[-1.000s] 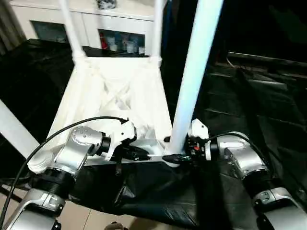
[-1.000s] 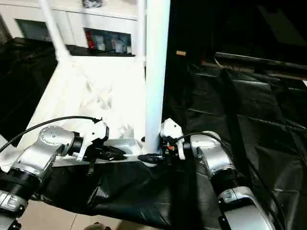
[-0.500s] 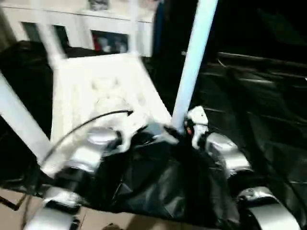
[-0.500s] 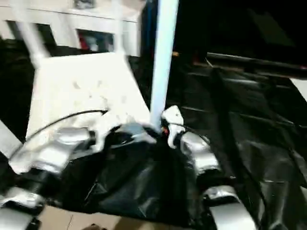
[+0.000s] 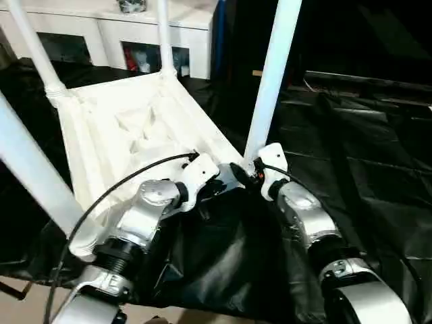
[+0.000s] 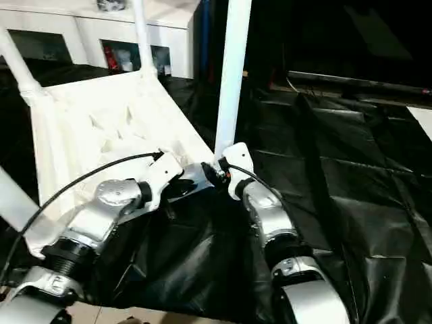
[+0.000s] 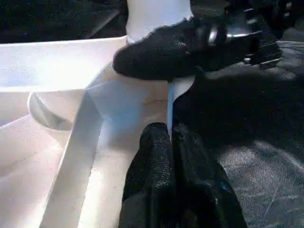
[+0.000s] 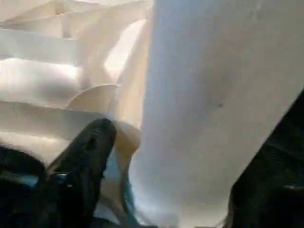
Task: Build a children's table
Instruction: Rotate leg to tighten
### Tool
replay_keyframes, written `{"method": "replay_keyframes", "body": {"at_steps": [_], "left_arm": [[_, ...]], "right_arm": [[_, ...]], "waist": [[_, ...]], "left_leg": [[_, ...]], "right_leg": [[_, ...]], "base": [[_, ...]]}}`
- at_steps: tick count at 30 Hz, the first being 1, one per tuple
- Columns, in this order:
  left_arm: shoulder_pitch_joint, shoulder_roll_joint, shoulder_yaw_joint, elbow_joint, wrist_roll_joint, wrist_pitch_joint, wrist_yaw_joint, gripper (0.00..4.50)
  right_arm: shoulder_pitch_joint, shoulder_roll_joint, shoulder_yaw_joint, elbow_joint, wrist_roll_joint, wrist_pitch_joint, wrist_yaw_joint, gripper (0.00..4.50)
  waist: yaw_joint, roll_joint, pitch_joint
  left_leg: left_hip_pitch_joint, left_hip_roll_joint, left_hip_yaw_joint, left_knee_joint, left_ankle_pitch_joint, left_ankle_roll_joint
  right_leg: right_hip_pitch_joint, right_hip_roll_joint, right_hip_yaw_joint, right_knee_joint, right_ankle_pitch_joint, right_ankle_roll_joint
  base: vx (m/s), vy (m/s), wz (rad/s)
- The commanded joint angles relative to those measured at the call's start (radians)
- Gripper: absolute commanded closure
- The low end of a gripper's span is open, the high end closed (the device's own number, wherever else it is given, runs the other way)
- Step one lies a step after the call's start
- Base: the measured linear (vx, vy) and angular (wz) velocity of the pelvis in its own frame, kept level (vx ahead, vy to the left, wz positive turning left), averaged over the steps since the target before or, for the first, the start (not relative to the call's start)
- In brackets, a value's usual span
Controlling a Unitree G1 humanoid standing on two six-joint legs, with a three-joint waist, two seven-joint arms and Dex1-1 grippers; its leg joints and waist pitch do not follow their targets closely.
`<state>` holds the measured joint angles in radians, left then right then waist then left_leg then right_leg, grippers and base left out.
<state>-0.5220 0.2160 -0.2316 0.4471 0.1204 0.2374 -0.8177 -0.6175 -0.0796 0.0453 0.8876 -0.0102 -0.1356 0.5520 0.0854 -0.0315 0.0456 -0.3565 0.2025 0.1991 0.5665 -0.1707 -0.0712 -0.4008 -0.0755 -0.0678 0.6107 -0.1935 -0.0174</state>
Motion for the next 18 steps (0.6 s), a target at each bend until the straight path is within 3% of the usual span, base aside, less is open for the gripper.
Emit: {"method": "replay_keyframes", "body": {"at_steps": [1,2,9,12,14,18], "left_arm": [[-0.018,0.000,-0.037,-0.011,-0.024,-0.028,-0.062,4.50],[-0.020,0.008,-0.036,-0.009,-0.029,-0.033,-0.077,4.50],[-0.008,0.092,-0.042,-0.016,-0.076,-0.108,-0.245,4.50],[-0.005,0.122,-0.035,-0.009,-0.101,-0.118,-0.312,4.50],[-0.004,0.134,-0.030,-0.007,-0.120,-0.123,-0.348,4.50],[-0.003,0.168,-0.031,-0.002,-0.133,-0.130,-0.406,4.50]], "right_arm": [[0.015,0.016,0.103,-0.012,-0.003,-0.018,0.204,0.78],[0.015,0.005,0.107,-0.016,0.001,-0.020,0.236,0.78],[0.022,-0.085,0.137,-0.067,0.067,-0.017,0.567,0.78],[0.030,-0.112,0.156,-0.099,0.092,0.020,0.702,1.10],[0.037,-0.121,0.173,-0.122,0.100,0.039,0.755,1.21],[0.057,-0.131,0.212,-0.159,0.103,0.066,0.839,1.52]], "waist": [[0.004,0.008,-0.059],[0.005,0.015,-0.059],[0.013,0.019,-0.057],[0.022,0.021,-0.057],[0.031,0.015,-0.056],[0.043,0.016,-0.057]], "left_leg": [[0.004,0.032,-0.019,-0.058,-0.215,0.039],[0.005,0.031,-0.020,-0.057,-0.219,0.042],[0.008,0.038,-0.017,-0.056,-0.235,0.049],[0.012,0.041,-0.016,-0.056,-0.246,0.051],[0.013,0.041,-0.015,-0.057,-0.239,0.049],[0.013,0.042,-0.016,-0.058,-0.235,0.044]], "right_leg": [[0.050,-0.068,0.049,-0.070,-0.116,-0.208],[0.050,-0.069,0.048,-0.070,-0.115,-0.212],[0.051,-0.066,0.046,-0.066,-0.111,-0.243],[0.048,-0.067,0.046,-0.066,-0.121,-0.252],[0.047,-0.067,0.046,-0.065,-0.127,-0.251],[0.046,-0.071,0.047,-0.064,-0.140,-0.241]], "base": [[0.000,0.000,0.00],[0.000,0.000,0.00],[0.000,0.000,0.00],[0.000,0.000,0.00],[0.000,0.000,0.00],[0.000,0.000,0.00]]}}
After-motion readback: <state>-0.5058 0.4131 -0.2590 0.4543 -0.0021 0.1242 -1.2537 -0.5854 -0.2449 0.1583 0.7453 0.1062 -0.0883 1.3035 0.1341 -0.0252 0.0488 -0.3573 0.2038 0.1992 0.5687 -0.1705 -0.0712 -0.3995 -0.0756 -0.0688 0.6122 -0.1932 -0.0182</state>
